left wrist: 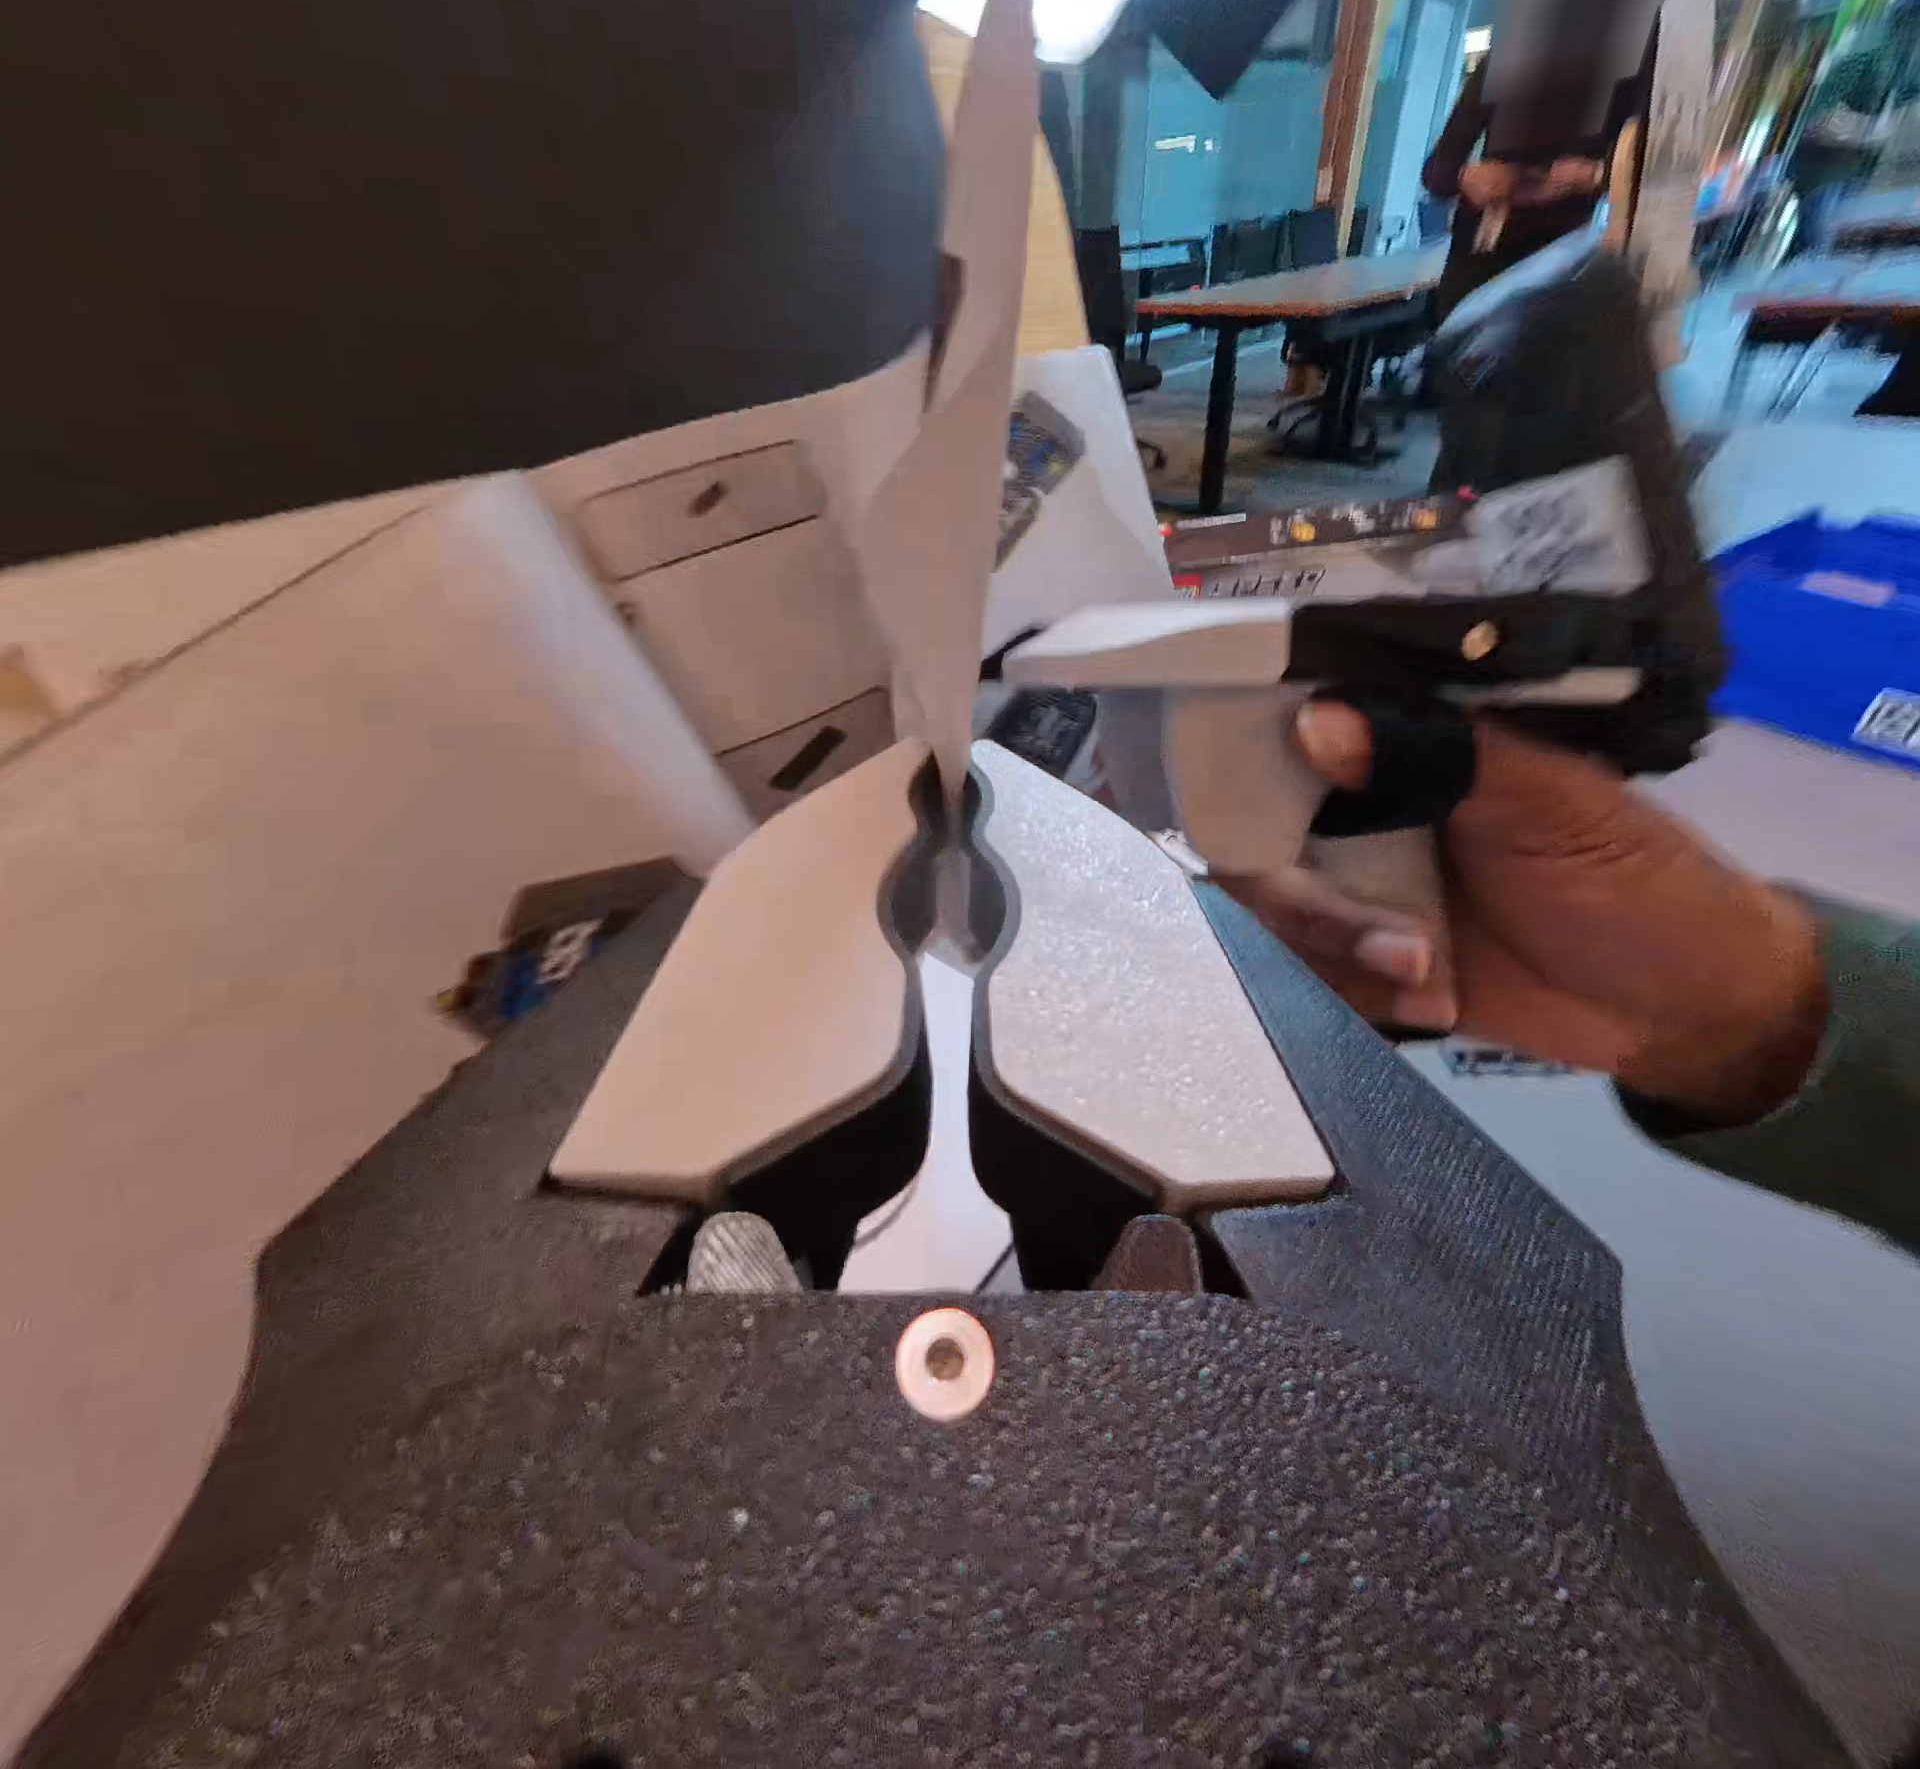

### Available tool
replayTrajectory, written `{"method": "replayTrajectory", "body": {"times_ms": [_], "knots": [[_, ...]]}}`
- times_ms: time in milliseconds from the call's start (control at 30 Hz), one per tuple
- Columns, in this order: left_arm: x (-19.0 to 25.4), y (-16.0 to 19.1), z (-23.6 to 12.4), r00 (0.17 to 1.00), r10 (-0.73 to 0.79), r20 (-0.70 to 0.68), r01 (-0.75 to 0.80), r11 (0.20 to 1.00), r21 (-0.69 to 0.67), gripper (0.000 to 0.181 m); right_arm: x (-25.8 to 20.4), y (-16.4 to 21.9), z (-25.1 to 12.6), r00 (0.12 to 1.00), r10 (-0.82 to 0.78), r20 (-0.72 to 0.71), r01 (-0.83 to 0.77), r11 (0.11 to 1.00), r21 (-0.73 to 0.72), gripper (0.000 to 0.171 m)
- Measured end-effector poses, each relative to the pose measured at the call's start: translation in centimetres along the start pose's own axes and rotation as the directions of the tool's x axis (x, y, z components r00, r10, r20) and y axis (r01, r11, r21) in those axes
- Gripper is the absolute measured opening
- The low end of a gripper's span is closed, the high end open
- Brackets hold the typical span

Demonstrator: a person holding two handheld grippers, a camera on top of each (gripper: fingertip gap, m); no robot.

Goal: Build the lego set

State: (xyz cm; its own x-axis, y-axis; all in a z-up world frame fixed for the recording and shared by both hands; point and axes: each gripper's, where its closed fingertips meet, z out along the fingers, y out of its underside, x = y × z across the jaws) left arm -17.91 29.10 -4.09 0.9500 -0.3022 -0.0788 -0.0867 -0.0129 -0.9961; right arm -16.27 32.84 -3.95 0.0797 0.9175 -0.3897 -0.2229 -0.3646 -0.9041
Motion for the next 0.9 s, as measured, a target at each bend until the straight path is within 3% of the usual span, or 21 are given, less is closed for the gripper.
{"method": "replayTrajectory", "body": {"times_ms": [67, 133, 267, 400, 567, 633, 733, 800, 900], "knots": [[2.0, 0.3, 0.8, 0.992, 0.125, -0.010, -0.126, 0.992, -0.009, 0.000, -1.4, -2.0, -2.1, 0.961, -0.260, -0.094, 0.262, 0.965, 0.018, 0.040], [4.0, 1.0, 1.9, 0.980, 0.195, -0.032, -0.196, 0.980, -0.019, 0.003, -3.6, -2.8, -3.5, 0.909, -0.403, -0.107, 0.404, 0.915, -0.015, 0.050], [6.4, 2.1, 4.0, 0.978, 0.197, -0.062, -0.199, 0.980, -0.029, 0.012, -3.6, -1.5, -3.9, 0.892, -0.429, -0.142, 0.400, 0.895, -0.196, 0.079], [6.9, 4.2, 4.9, 0.980, 0.160, -0.115, -0.173, 0.978, -0.114, 0.019, -3.2, -1.5, -4.0, 0.904, -0.407, -0.132, 0.376, 0.903, -0.208, 0.076], [7.6, 3.8, 5.3, 0.968, 0.180, -0.178, -0.196, 0.977, -0.081, 0.027, -4.7, -1.3, -4.6, 0.842, -0.531, -0.099, 0.497, 0.833, -0.242, 0.087], [8.6, 3.4, 5.5, 0.957, 0.178, -0.228, -0.193, 0.980, -0.047, 0.033, -2.8, -1.2, -4.9, 0.768, -0.616, -0.175, 0.554, 0.777, -0.298, 0.071], [9.7, 3.6, 5.3, 0.947, 0.168, -0.275, -0.187, 0.981, -0.044, 0.034, 1.3, -2.9, -6.0, 0.640, -0.697, -0.322, 0.617, 0.717, -0.326, 0.019], [9.2, 3.9, 5.0, 0.953, 0.179, -0.245, -0.199, 0.978, -0.057, 0.031, 4.0, -3.8, -6.3, 0.625, -0.683, -0.378, 0.591, 0.731, -0.342, 0.011], [6.0, 4.4, 4.5, 0.978, 0.189, -0.084, -0.198, 0.973, -0.120, 0.020, 6.9, -4.0, -5.8, 0.633, -0.667, -0.392, 0.546, 0.744, -0.385, 0.004]]}}
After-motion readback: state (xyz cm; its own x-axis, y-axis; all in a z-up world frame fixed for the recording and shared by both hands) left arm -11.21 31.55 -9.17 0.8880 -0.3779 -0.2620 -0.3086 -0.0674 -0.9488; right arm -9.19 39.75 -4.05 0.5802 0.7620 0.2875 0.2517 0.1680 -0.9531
